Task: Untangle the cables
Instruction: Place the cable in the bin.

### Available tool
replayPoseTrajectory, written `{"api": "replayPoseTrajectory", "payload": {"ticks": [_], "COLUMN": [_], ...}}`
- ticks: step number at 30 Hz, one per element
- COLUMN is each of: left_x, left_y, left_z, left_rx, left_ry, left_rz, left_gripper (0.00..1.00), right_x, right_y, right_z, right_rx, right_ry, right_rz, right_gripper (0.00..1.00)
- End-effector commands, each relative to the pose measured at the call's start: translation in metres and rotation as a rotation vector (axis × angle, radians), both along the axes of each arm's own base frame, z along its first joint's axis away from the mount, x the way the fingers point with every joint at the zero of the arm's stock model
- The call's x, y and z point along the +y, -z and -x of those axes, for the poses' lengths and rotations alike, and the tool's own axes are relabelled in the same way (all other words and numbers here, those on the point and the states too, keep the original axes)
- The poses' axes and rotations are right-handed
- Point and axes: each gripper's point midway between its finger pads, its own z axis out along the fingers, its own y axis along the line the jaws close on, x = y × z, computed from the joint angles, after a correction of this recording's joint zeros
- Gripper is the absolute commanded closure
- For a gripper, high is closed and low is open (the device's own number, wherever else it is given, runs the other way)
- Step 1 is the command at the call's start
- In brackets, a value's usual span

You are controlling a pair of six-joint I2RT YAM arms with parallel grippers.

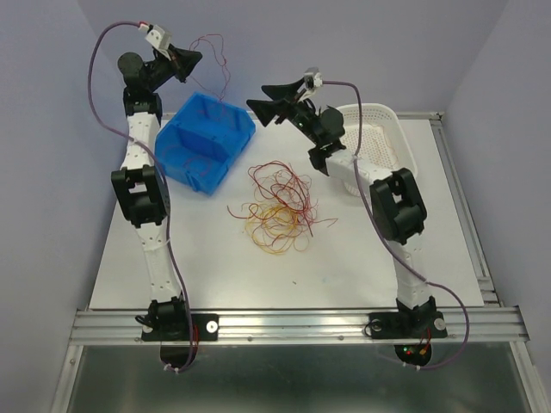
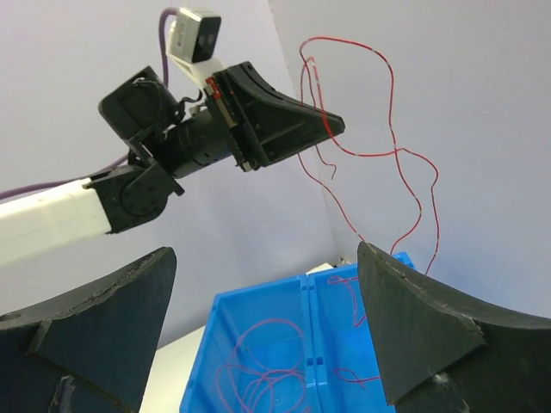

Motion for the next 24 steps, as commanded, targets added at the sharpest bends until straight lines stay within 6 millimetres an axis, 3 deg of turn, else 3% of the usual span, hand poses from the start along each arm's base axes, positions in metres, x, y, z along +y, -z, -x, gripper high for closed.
{"api": "replayPoseTrajectory", "payload": {"ticks": [1,6,11,14,19,23,24], "left_x": [-0.004,-0.001,0.018,0.030,0.030,0.027,0.023], "left_y": [-0.022,0.016,0.047,0.067,0.088,0.122,0.137], "left_z": [0.010,0.005,0.007,-0.004,-0.006,-0.002,0.002], "left_rx": [-0.086,-0.036,0.024,0.045,0.079,0.116,0.161], "left_ry": [-0.006,-0.009,-0.004,-0.096,-0.151,-0.143,-0.137], "left_rz": [-0.047,-0.091,-0.119,-0.226,-0.346,-0.489,-0.526], "left_gripper": [1.00,1.00,1.00,1.00,1.00,1.00,1.00], "right_x": [-0.021,-0.038,-0.061,-0.072,-0.089,-0.105,-0.110], "right_y": [-0.047,-0.044,-0.036,-0.028,-0.016,-0.004,0.010], "right_z": [0.030,0.036,0.047,0.054,0.068,0.084,0.087], "right_rx": [-0.126,-0.094,-0.066,-0.045,0.001,0.030,0.056], "right_ry": [0.036,0.075,0.150,0.177,0.208,0.230,0.244], "right_rz": [-0.068,-0.071,-0.051,-0.036,-0.031,-0.012,0.007], "right_gripper": [0.09,0.09,0.10,0.10,0.11,0.11,0.11]}}
